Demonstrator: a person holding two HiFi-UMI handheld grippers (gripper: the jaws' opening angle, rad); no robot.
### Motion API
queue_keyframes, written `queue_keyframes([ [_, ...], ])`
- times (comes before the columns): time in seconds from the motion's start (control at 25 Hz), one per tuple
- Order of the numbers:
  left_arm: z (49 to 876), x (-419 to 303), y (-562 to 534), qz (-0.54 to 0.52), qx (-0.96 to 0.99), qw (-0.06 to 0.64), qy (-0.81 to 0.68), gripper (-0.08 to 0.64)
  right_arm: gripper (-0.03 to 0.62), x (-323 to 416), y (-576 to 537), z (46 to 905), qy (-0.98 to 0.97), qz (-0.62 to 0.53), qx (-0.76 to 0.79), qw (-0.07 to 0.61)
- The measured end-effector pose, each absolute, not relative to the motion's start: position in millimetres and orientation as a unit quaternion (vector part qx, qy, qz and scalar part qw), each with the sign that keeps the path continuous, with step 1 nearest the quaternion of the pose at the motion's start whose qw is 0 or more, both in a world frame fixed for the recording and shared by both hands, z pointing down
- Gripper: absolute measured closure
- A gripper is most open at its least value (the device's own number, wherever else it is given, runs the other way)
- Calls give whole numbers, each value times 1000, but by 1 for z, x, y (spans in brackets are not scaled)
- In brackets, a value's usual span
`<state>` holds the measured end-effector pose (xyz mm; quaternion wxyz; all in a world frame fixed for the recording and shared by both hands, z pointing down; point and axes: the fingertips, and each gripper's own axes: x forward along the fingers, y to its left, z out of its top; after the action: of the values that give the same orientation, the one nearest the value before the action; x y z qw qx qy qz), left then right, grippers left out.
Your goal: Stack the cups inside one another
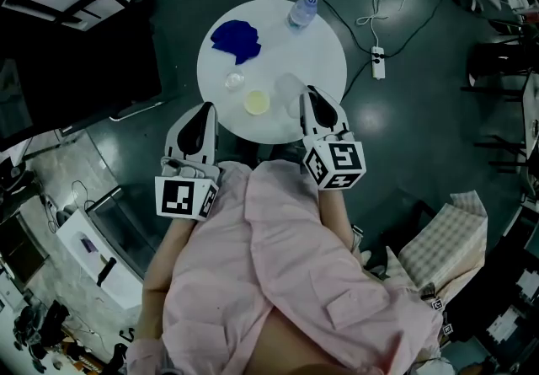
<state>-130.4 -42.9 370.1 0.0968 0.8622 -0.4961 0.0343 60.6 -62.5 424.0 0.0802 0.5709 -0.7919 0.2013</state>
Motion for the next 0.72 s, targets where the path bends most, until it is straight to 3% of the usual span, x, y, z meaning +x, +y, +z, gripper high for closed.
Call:
queue_keyframes([
  [0.72, 370, -138, -47, 24, 865, 97, -492, 551, 554, 58, -31, 389, -791, 175, 584, 43],
])
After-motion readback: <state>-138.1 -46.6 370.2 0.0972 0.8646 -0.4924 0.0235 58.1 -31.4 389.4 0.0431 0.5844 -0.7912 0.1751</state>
